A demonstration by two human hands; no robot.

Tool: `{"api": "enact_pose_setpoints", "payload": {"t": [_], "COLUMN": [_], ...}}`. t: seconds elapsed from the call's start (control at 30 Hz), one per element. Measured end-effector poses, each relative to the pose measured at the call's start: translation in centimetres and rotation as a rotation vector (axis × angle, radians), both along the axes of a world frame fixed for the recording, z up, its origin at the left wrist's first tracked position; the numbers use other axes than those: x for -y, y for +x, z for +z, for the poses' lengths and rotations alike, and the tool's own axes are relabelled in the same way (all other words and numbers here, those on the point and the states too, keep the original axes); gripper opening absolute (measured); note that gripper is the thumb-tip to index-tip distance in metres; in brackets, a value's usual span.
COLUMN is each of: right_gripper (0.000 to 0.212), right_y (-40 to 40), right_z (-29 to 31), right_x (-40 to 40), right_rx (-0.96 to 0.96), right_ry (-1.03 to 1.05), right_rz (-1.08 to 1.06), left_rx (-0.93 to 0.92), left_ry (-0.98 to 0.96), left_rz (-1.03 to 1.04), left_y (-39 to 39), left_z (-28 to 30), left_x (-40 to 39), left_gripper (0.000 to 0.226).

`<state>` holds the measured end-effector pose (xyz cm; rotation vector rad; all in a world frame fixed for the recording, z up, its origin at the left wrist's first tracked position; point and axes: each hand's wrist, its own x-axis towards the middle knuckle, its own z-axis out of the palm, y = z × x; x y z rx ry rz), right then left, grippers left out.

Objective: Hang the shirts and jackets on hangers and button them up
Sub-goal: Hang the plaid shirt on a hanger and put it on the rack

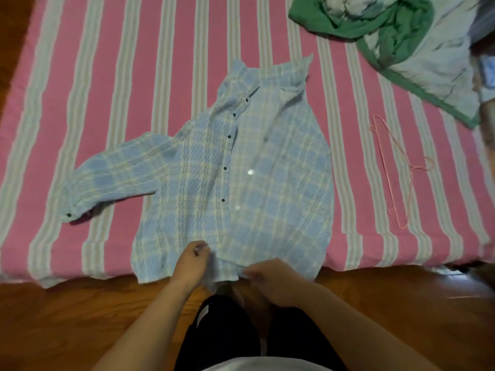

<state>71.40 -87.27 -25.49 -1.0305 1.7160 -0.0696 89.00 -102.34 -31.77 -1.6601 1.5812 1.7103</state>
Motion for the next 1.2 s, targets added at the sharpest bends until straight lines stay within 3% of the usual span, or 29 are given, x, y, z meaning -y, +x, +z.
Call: {"api": "enact_pose_setpoints", "payload": {"t": [0.2,0.27,0.33,0.5,0.57,0.67,0.7,0.8,0.97,1.07,1.13,1.2], "right_gripper": [0.024,0.026,0.028,0.033,0.025,0.022,0.022,0.02,0.028,0.027,0.038,0.044], "right_y": [-8.7,-13.5,-17.3,-18.5,-17.5,-18.5,-20.1,-27.8,-39.3,-42.0,-41.5,-38.7], "right_z": [-4.2,-4.9,-6.0,-10.8,-11.1,-9.6,-8.9,-5.4,-0.8,-1.0,-3.1,-5.5], "right_x": [-8.0,-9.5,-9.7,-7.1,-6.1,-7.1,-7.9,-10.2,-11.9,-12.4,-12.7,-11.7], "right_rx": [-0.271,-0.465,-0.538,-0.409,-0.255,-0.13,-0.183,-0.479,-0.995,-1.197,-1.168,-0.9], "right_ry": [0.12,0.177,0.196,0.264,0.175,0.063,0.034,-0.12,-0.367,-0.304,-0.076,0.042], "right_rz": [-0.938,-0.954,-0.956,-0.752,-0.916,-1.242,-1.25,-1.131,-0.658,-0.469,-0.421,-0.487], "left_rx": [-0.005,-0.023,-0.015,-0.082,-0.148,-0.047,0.02,0.083,0.002,-0.14,-0.188,-0.202], "left_ry": [-0.004,-0.066,-0.175,-0.598,-0.659,-0.674,-0.678,-0.709,-0.351,-0.163,0.1,0.2], "left_rz": [-0.159,-0.204,-0.288,-0.725,-0.996,-1.342,-1.372,-1.348,-1.411,-1.196,-1.018,-1.039], "left_y": [-2.4,-4.0,-6.2,-11.2,-12.5,-13.6,-14.1,-15.5,-18.7,-21.1,-22.5,-23.1], "left_z": [1.5,1.0,0.0,-2.2,-2.8,-4.3,-4.4,-4.1,0.3,1.9,2.1,1.5], "left_x": [-1.9,-2.5,-3.0,-6.3,-8.4,-10.6,-10.6,-10.2,-11.5,-13.9,-15.4,-16.4], "left_gripper": [0.043,0.05,0.057,0.056,0.071,0.105,0.105,0.071,0.026,0.004,0.015,0.017]}}
